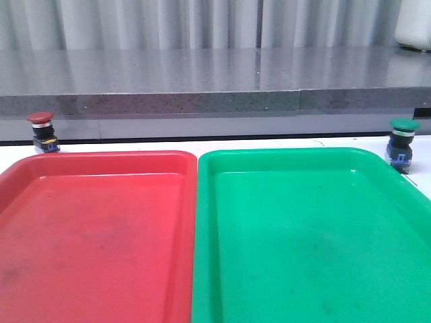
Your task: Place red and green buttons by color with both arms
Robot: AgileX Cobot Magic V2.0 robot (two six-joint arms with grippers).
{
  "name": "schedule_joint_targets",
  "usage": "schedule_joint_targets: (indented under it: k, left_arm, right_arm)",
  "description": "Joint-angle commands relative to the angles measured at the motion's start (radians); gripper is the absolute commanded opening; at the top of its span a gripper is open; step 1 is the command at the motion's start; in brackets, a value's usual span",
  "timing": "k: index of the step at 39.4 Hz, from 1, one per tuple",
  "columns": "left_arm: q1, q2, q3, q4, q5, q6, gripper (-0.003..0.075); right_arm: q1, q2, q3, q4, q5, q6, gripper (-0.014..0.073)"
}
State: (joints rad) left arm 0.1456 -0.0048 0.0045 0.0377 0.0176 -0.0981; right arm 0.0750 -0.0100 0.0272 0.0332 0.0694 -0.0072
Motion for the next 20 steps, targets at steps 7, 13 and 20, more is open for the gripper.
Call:
schedule_joint_targets:
  k: [7,13,20]
  left_arm:
    - [0.000,-0.017,0.024,0.000,-0.080,-0.009,-0.0020]
    - [0.000,-0.017,0.024,0.000,-0.084,-0.009,-0.0020]
    - [0.000,-0.017,0.024,0.000,-0.137,-0.009,-0.0020]
  right_arm:
    - [-0.003,-0.017,-0.006,0.000,-0.082,-0.006,-0.0069]
    - [-0.003,-0.017,-0.006,0.000,-0.083,-0.006,-0.0069]
    - [-0.003,-0.017,-0.008,0.000,-0.085,-0.005,-0.0069]
